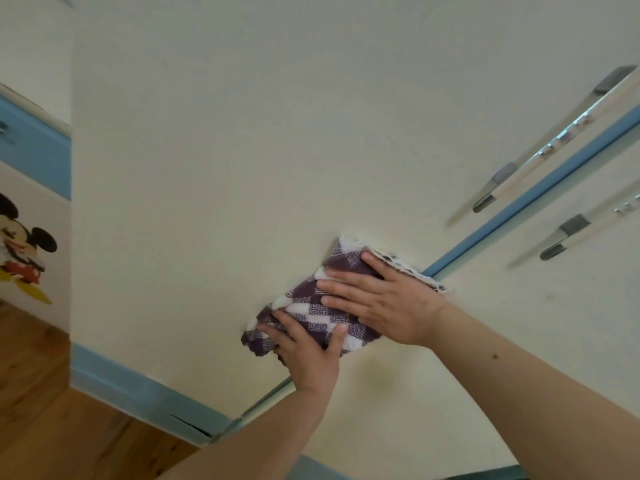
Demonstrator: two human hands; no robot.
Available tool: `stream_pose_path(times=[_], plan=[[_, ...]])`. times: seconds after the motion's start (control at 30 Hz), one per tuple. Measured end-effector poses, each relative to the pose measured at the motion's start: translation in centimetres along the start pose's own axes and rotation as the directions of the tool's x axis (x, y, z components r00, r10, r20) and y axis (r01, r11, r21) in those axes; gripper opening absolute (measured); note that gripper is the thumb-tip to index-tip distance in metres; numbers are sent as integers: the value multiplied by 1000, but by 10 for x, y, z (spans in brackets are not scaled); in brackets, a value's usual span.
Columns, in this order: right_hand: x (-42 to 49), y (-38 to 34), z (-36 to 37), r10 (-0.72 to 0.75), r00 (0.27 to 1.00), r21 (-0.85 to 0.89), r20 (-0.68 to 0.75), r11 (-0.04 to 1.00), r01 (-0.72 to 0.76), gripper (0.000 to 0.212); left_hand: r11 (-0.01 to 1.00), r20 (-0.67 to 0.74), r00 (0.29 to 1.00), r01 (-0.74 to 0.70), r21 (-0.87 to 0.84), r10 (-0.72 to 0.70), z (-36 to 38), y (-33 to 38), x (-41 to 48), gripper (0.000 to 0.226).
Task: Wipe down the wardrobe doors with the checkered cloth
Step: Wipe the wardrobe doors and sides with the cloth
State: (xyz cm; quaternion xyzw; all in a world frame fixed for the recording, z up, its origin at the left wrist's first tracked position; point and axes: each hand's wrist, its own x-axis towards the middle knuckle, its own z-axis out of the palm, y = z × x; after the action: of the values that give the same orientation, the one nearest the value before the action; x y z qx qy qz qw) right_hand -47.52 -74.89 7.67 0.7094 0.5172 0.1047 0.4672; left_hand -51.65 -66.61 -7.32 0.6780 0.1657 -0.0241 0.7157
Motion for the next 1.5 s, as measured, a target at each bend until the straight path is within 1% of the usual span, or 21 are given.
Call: stream_pose_path(times=[0.23,0.5,0.73,0.9,0.97,1.03,1.1,1.17,1.2,1.3,1.43,1.5], plan=[[-4,26,-19,39,999,-23,-6,999,-39,55,1000,1,1000,-11,14,11,-6,31,-4,114],[-4,55,-42,94,993,-54,-78,994,-98,54,997,17,999,-41,69,40,-25,69,0,113],[0,73,-59,147,978,-69,-150,985,-159,54,986,-23,992,-117,120,120,-38,91,11,113],[8,74,-60,200,967,-118,-160,968,-220,53,974,-44,982,-175,142,183,-53,104,22,112],[14,75,-62,209,965,-164,-160,958,-235,52,969,-60,976,-196,153,207,-61,112,24,110],[22,78,-67,226,960,-203,-167,944,-258,61,961,-78,969,-221,166,236,-71,121,28,108],[32,84,-73,251,950,-233,-185,928,-291,64,950,-96,958,-247,193,269,-83,133,33,106],[41,92,-79,260,946,-259,-194,917,-305,55,935,-104,948,-270,230,300,-96,145,38,105],[46,97,-83,274,941,-255,-200,913,-320,52,924,-110,940,-287,253,322,-104,152,41,105],[57,112,-95,323,916,-208,-238,904,-373,53,887,-114,912,-345,308,395,-126,172,50,106],[63,136,-117,380,862,-174,-334,874,-453,54,814,-135,843,-445,373,522,-143,203,59,105],[62,150,-127,408,846,-177,-343,857,-485,54,767,-145,798,-487,418,585,-147,223,63,104]])
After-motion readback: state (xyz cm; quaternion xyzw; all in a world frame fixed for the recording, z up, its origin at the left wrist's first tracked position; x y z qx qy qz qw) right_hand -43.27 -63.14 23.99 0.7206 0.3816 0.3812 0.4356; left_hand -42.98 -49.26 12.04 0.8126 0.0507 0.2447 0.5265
